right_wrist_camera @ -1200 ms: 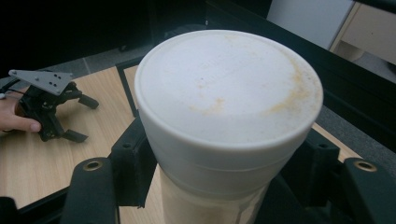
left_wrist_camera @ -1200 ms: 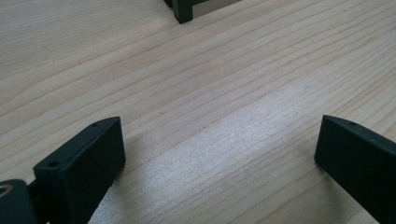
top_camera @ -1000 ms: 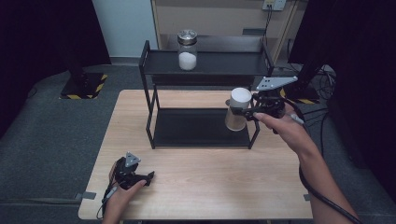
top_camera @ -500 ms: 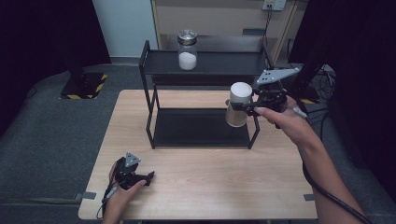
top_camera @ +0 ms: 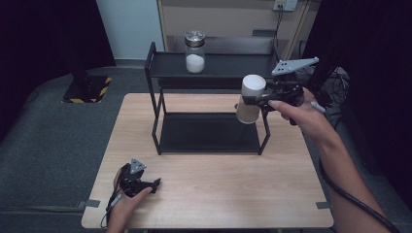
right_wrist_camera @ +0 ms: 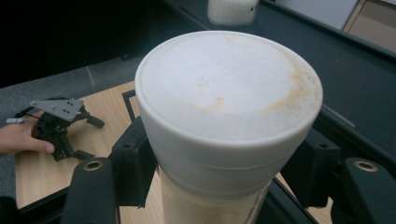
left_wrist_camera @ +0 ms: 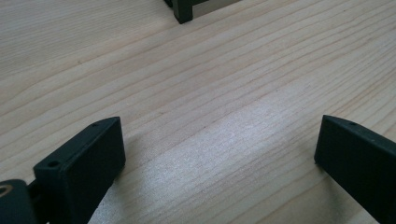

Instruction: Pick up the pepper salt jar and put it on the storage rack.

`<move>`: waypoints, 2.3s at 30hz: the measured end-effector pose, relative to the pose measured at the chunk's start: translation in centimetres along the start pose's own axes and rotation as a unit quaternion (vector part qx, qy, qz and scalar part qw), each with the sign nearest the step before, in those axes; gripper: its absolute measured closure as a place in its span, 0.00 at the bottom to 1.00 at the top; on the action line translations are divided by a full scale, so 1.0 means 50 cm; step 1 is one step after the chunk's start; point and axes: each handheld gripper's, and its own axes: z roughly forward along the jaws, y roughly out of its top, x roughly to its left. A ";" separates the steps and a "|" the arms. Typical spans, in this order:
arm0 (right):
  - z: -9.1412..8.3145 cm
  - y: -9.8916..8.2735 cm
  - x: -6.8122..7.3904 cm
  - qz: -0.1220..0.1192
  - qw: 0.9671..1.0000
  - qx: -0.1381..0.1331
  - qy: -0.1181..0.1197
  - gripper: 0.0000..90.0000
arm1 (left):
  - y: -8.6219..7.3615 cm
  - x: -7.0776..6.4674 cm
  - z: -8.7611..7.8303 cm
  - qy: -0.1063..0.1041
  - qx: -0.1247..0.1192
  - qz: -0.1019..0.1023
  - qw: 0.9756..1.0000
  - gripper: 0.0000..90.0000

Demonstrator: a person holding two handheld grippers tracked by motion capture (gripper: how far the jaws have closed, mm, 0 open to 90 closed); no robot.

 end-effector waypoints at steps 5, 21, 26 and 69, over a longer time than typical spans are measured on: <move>-0.012 0.021 -0.001 0.001 1.000 -0.003 0.001 0.39 | 0.000 0.000 0.000 0.000 0.000 0.000 1.000 0.01; -0.025 0.083 -0.013 0.000 1.000 0.002 0.004 0.39 | 0.000 0.000 0.000 0.000 0.000 0.000 1.000 0.01; -0.022 0.099 -0.017 -0.002 1.000 0.003 0.005 0.39 | 0.000 0.000 0.000 0.000 0.000 0.000 1.000 0.01; -0.018 0.192 -0.046 -0.005 1.000 -0.011 -0.015 0.39 | 0.000 0.000 0.000 0.000 0.000 0.000 1.000 0.01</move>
